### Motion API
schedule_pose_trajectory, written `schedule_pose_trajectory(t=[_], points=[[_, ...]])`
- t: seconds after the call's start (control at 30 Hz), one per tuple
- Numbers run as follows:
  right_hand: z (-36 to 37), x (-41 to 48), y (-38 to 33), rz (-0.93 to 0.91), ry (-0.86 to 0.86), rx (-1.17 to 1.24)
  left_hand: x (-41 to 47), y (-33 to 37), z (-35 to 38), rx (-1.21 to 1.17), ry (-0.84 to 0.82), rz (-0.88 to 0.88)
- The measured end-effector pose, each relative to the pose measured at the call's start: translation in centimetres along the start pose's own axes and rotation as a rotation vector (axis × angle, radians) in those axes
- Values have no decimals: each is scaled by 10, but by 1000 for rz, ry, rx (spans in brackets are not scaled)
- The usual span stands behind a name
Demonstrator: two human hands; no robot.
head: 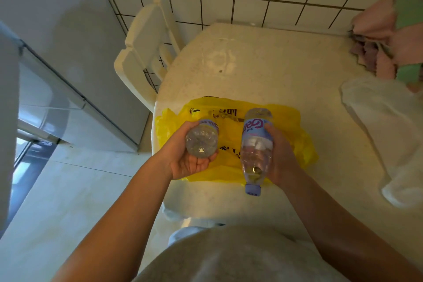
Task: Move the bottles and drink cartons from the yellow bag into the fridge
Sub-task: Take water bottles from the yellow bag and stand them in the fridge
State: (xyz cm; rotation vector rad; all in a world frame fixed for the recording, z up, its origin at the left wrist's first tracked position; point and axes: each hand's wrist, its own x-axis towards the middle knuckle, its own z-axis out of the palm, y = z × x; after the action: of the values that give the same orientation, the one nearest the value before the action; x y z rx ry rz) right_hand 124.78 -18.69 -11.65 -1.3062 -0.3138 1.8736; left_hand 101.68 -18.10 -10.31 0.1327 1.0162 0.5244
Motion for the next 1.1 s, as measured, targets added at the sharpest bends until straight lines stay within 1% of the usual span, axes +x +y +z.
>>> schedule_pose_trajectory(t=[0.13, 0.2, 0.3, 0.37, 0.5, 0.57, 0.63, 0.73, 0.8, 0.9, 0.97, 1.1], points=[[-4, -8, -8, -93, 80, -105, -12, -37, 8, 5, 31, 62], [-8, -15, -13, -132, 100, -185, -15, -59, 11, -11, 75, 135], [-16, -24, -19, -138, 157, -299, -24, -93, 10, -36, 136, 244], [-21, -31, -19, -184, 158, -312, -35, -116, 9, -74, 166, 295], [-29, -48, -5, -225, 102, -315, -59, -165, 1, -206, 202, 397], [-31, -53, 9, -215, 72, -351, -68, -191, -8, -278, 267, 457], [-28, -62, 26, -145, 16, -399, -80, -215, -17, -329, 334, 490], [-19, -83, 56, 54, -100, -331, -103, -246, -24, -408, 358, 535], [-9, -99, 75, 184, -150, -309, -118, -265, -32, -521, 371, 596], [7, -124, 108, 404, -215, -325, -141, -292, -49, -659, 294, 666], [22, -138, 137, 532, -321, -390, -156, -309, -66, -734, 233, 671], [63, -162, 206, 673, -535, -449, -192, -344, -112, -812, 265, 690]])
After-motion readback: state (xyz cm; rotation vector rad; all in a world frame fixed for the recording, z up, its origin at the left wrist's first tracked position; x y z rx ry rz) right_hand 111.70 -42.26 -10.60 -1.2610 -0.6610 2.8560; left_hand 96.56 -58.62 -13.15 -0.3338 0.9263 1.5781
